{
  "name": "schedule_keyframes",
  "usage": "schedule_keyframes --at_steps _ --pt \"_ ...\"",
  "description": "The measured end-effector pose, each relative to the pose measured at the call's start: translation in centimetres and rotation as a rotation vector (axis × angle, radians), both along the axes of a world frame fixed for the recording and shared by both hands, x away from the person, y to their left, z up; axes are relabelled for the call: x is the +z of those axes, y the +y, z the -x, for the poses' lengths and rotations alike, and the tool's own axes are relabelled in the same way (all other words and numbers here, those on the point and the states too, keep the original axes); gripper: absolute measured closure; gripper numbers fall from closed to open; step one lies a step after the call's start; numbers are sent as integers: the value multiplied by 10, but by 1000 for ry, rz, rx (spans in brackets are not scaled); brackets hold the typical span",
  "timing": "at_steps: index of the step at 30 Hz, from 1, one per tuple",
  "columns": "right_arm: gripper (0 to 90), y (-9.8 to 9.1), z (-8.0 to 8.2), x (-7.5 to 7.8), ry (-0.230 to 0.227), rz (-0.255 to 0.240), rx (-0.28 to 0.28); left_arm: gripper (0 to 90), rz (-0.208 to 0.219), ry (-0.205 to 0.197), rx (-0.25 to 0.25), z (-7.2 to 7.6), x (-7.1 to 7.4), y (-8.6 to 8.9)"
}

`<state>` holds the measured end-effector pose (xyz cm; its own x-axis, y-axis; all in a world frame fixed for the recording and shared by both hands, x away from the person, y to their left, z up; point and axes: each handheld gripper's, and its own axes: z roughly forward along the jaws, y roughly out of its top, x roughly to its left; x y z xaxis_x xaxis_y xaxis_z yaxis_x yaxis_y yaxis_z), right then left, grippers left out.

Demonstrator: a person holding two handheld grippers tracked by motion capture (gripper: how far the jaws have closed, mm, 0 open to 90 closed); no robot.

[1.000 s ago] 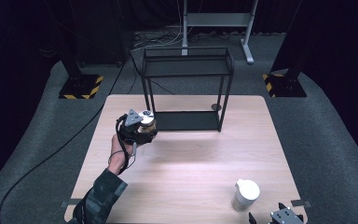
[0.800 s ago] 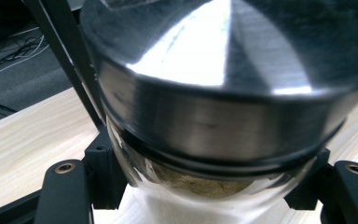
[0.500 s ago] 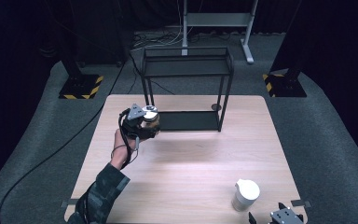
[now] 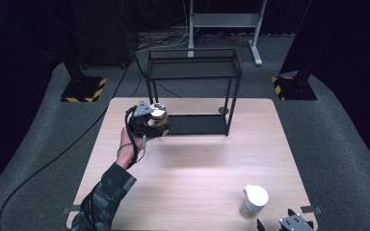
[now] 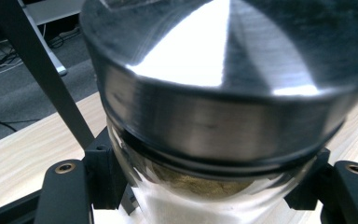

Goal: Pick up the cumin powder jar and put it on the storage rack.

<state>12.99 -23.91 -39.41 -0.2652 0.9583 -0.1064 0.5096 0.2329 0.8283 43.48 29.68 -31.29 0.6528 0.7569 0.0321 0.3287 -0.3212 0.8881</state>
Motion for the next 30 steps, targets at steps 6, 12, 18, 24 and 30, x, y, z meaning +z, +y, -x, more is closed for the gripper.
schedule_keyframes --at_steps 6,12,18,24,30 --pt "0 0 0 0 1 -1 -2 306 3 -2 -6 -5 6 -2" --pt "0 0 0 0 0 -2 1 306 -1 -9 -13 -10 13 -6" --pt "0 -1 0 0 0 -5 0 306 -5 -16 -20 -15 21 -10" --pt "0 -1 0 0 -1 -5 -2 306 -8 -29 -29 -19 32 -14" --pt "0 -1 0 0 -2 -4 -2 306 -11 -38 -34 -21 37 -17"
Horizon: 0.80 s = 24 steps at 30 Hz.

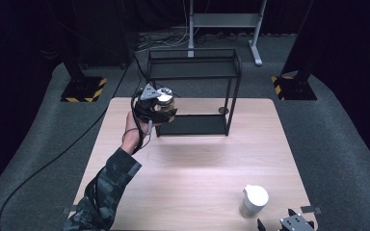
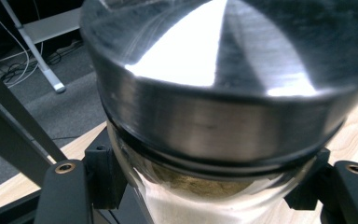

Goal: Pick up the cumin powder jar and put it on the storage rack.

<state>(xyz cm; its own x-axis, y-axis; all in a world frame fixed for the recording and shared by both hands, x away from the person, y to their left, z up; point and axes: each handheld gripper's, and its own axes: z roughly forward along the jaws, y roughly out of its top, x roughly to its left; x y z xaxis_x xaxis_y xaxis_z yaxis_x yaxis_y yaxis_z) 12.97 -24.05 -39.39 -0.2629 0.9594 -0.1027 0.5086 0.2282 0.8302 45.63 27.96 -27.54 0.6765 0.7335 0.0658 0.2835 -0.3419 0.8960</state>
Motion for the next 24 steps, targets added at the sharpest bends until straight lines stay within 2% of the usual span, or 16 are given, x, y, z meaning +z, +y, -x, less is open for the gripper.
schedule_keyframes --at_steps 24 --pt "0 0 0 1 2 4 0 306 27 -22 -2 -6 24 4"
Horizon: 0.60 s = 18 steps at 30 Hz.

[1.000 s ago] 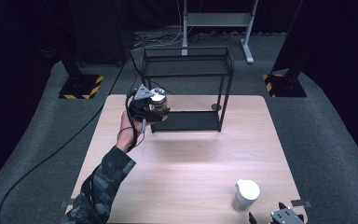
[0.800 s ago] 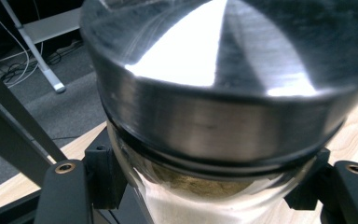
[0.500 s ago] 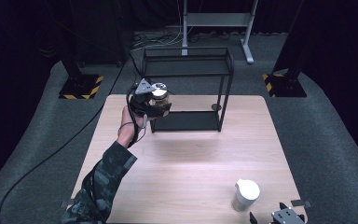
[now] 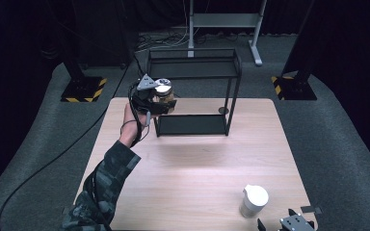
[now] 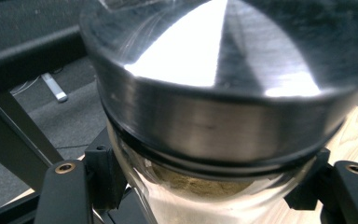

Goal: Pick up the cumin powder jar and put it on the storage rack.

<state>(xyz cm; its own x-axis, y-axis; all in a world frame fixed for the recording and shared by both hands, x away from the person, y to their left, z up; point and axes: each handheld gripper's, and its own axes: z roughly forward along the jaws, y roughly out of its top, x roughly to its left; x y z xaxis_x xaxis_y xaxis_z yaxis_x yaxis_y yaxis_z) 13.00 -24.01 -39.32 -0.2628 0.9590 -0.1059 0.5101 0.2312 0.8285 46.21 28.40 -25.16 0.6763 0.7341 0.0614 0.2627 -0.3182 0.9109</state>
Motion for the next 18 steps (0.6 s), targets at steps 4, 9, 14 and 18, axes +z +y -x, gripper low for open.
schedule_keyframes --at_steps 4,9,14,18 --pt "0 0 0 0 1 0 1 306 6 -2 -1 -1 4 1" --pt "0 0 0 0 1 1 -5 306 11 -9 -1 -2 9 1" --pt "0 0 0 0 1 2 -1 306 8 -18 -5 -1 16 0" --pt "0 0 0 0 0 3 -1 306 11 -25 -6 -2 20 0"
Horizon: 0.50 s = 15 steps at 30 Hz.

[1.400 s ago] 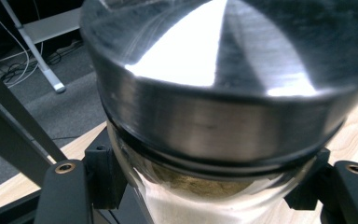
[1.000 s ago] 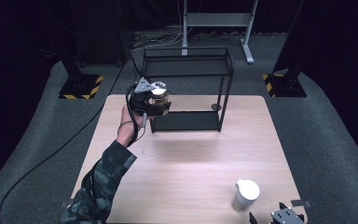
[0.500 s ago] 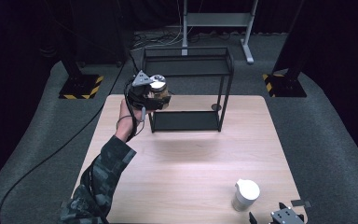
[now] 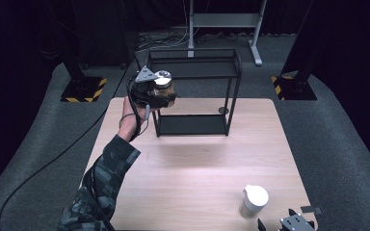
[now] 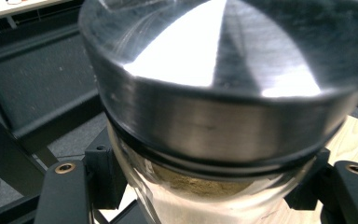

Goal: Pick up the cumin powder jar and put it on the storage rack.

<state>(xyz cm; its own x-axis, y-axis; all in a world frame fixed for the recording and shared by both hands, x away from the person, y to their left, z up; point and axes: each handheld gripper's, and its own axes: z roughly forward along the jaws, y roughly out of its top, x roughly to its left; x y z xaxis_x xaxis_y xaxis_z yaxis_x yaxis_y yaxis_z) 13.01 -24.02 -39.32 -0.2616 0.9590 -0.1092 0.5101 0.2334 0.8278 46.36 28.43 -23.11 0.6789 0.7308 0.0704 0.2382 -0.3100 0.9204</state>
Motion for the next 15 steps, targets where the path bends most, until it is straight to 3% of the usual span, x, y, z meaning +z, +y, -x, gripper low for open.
schedule_keyframes --at_steps 15 --pt "0 0 0 0 3 -1 2 306 11 -11 -9 -2 19 1"
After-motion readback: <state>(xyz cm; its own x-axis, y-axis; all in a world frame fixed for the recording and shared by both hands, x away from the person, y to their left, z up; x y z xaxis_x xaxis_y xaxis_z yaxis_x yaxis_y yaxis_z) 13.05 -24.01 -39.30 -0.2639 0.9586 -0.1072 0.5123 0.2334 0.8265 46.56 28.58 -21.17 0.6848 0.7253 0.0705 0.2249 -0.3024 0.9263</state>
